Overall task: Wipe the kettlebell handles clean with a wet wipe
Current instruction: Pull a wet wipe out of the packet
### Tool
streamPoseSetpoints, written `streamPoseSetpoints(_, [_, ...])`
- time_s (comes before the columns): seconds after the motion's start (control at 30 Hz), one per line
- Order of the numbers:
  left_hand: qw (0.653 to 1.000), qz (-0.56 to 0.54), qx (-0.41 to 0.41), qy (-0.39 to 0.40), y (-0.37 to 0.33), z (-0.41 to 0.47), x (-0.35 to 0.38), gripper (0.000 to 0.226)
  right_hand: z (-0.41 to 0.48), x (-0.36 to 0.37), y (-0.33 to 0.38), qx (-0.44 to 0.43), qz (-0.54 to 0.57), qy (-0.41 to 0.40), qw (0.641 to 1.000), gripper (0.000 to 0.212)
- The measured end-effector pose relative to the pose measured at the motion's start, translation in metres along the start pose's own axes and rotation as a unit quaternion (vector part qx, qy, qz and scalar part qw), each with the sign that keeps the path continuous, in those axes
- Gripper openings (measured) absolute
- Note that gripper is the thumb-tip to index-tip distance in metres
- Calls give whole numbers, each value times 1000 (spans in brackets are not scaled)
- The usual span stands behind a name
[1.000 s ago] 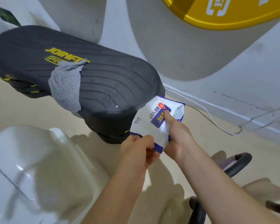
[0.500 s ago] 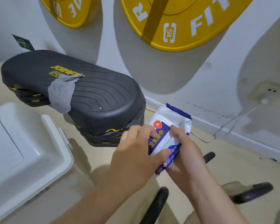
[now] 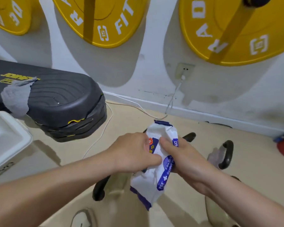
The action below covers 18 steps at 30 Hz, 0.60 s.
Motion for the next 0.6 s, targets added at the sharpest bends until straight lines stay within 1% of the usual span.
streamPoseSetpoints(0.07, [996,-82,1,32,-10,-8,10,20,-25,-10,4,-1,-21,7,1000,28])
streamPoseSetpoints(0.1, [989,-142,13,41,-16,-12,11,20,-35,-15,7,-7,-29,3,1000,27])
streamPoseSetpoints(0.17, [959,-276,47,47,-26,-22,7,15,-51,-30,16,-20,-14,-17,1000,27])
streamPoseSetpoints(0.2, [938,-339,66,39,-30,-28,3,12,-58,-38,19,-27,25,-28,999,28])
streamPoseSetpoints(0.3, [864,-491,103,-43,-35,-48,-14,13,-78,-49,28,-48,192,-42,979,31])
streamPoseSetpoints(0.33, [847,-516,106,-74,-34,-53,-16,14,-85,-47,29,-60,234,-34,970,31])
streamPoseSetpoints(0.37, [844,-516,106,-102,-34,-57,-18,15,-92,-43,30,-71,259,-21,963,31])
streamPoseSetpoints(0.4, [855,-491,103,-131,-33,-60,-16,19,-99,-38,30,-80,268,-12,960,30])
streamPoseSetpoints(0.43, [878,-441,97,-161,-31,-63,-14,24,-104,-32,30,-86,264,-6,961,28])
streamPoseSetpoints(0.47, [913,-345,90,-200,-29,-66,-10,31,-109,-28,30,-90,254,-7,963,27])
streamPoseSetpoints(0.5, [942,-208,90,-246,-30,-70,-8,40,-113,-25,29,-92,241,-12,966,26])
streamPoseSetpoints(0.53, [946,-71,114,-294,-35,-73,-8,46,-116,-22,27,-93,226,-22,969,26])
streamPoseSetpoints(0.57, [926,25,170,-335,-42,-77,-7,44,-119,-20,26,-93,206,-35,973,26])
streamPoseSetpoints(0.6, [906,70,233,-346,-48,-80,-5,36,-122,-19,26,-93,185,-51,977,26])
Point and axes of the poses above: each hand's wrist, its own z-axis towards the middle knuckle, its own x-axis out of the palm, y = z × x, the point moved 4 cm from there along z, towards the middle knuckle, and after that the axes turned 13 degrees about y, right-handed, at the moved point
